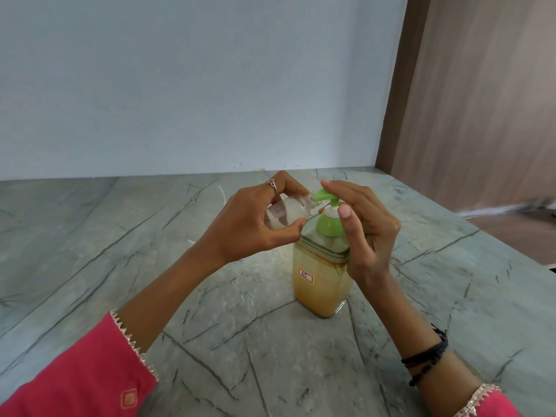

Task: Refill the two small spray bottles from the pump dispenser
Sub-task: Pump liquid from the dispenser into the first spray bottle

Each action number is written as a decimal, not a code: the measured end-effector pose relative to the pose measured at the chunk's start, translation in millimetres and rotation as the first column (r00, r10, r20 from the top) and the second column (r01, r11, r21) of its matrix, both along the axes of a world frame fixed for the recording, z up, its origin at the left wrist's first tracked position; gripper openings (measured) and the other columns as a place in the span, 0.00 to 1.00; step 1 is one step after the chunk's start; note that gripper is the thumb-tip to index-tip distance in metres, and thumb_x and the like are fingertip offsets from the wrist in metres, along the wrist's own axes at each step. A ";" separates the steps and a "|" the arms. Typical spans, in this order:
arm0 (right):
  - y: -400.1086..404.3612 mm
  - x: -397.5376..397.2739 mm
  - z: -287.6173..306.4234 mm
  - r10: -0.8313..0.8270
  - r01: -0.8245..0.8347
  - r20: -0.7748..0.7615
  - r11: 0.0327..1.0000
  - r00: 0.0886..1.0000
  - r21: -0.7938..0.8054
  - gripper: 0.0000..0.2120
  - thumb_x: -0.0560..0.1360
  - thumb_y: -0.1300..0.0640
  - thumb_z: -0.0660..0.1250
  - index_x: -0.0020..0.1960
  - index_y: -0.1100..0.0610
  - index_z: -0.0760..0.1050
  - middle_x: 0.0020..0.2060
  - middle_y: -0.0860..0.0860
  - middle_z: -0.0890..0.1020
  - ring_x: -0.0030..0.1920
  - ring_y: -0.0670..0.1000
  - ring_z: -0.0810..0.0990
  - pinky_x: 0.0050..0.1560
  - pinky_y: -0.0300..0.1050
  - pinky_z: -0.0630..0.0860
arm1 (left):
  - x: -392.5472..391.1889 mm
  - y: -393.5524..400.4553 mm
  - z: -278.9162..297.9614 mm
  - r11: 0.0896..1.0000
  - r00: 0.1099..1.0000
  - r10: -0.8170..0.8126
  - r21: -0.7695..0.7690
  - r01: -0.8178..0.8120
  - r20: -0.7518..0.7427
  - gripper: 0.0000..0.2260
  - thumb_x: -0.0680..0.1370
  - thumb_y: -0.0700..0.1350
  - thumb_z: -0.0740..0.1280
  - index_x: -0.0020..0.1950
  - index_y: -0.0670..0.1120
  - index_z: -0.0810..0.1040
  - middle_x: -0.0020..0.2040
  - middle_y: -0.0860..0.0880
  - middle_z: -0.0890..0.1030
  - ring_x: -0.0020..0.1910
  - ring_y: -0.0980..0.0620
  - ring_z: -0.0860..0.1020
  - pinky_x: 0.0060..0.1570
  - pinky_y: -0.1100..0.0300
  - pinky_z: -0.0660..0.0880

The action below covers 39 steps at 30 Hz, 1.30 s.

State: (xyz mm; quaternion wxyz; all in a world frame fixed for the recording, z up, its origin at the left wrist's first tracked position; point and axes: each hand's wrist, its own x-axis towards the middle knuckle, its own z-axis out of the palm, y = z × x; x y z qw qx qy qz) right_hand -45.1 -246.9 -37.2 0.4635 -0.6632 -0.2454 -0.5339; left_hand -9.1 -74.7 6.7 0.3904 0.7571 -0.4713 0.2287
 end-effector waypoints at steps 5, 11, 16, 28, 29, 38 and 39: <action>1.5 -0.7 5.1 -0.026 0.027 -0.029 0.999 0.999 0.017 0.12 0.77 0.58 0.57 0.50 0.59 0.79 0.44 0.55 0.82 0.45 0.38 0.78 0.44 0.30 0.71 | -0.2 0.2 1.5 1.000 1.000 0.019 0.021 -0.019 0.012 0.14 0.68 0.55 0.67 0.52 0.57 0.71 0.44 0.58 0.79 0.34 0.53 0.77 0.30 0.59 0.76; 3.9 -1.0 8.7 -0.100 0.104 -0.114 0.994 0.988 0.027 0.14 0.75 0.57 0.60 0.41 0.63 0.81 0.34 0.58 0.79 0.36 0.38 0.74 0.37 0.26 0.65 | -1.3 1.1 -1.2 0.997 0.999 0.046 0.065 -0.046 0.004 0.14 0.68 0.55 0.67 0.51 0.59 0.71 0.40 0.58 0.78 0.34 0.52 0.77 0.34 0.56 0.76; 4.0 -3.3 6.4 -0.065 0.067 -0.056 0.998 0.996 0.023 0.13 0.76 0.56 0.57 0.45 0.59 0.80 0.38 0.56 0.80 0.38 0.38 0.74 0.39 0.27 0.66 | -3.6 -0.5 -1.8 0.999 0.999 0.031 0.024 -0.030 -0.042 0.14 0.67 0.55 0.67 0.51 0.58 0.71 0.47 0.60 0.78 0.35 0.54 0.77 0.33 0.57 0.75; 0.6 0.3 2.2 0.030 -0.029 -0.014 0.999 0.999 0.041 0.14 0.77 0.56 0.56 0.53 0.58 0.78 0.49 0.49 0.82 0.52 0.50 0.81 0.51 0.41 0.74 | -4.0 0.6 3.7 0.999 0.999 0.038 0.026 -0.037 -0.039 0.14 0.67 0.56 0.67 0.51 0.59 0.71 0.44 0.54 0.80 0.35 0.52 0.78 0.32 0.56 0.76; 0.4 0.7 2.6 0.036 -0.035 -0.020 0.998 0.999 0.049 0.14 0.77 0.56 0.55 0.52 0.58 0.79 0.49 0.49 0.82 0.51 0.50 0.81 0.50 0.41 0.74 | -3.9 0.7 3.8 0.999 0.999 0.036 0.029 -0.035 -0.030 0.14 0.68 0.56 0.67 0.52 0.58 0.71 0.44 0.55 0.80 0.35 0.53 0.78 0.32 0.57 0.76; 3.1 1.7 9.3 -0.010 0.019 -0.090 0.995 0.996 0.102 0.11 0.76 0.54 0.59 0.43 0.55 0.79 0.35 0.56 0.81 0.37 0.41 0.76 0.38 0.31 0.68 | -3.4 1.3 5.0 0.997 1.000 0.031 0.075 -0.031 0.000 0.14 0.67 0.56 0.66 0.51 0.58 0.71 0.44 0.63 0.77 0.36 0.56 0.77 0.32 0.61 0.75; 3.4 1.9 10.3 -0.013 0.024 -0.101 0.994 0.995 0.109 0.11 0.75 0.53 0.60 0.41 0.55 0.80 0.33 0.58 0.80 0.35 0.43 0.75 0.36 0.32 0.67 | -3.6 1.3 4.8 0.996 0.999 0.037 0.087 -0.038 0.007 0.13 0.67 0.56 0.66 0.51 0.58 0.71 0.43 0.65 0.76 0.35 0.56 0.76 0.32 0.61 0.75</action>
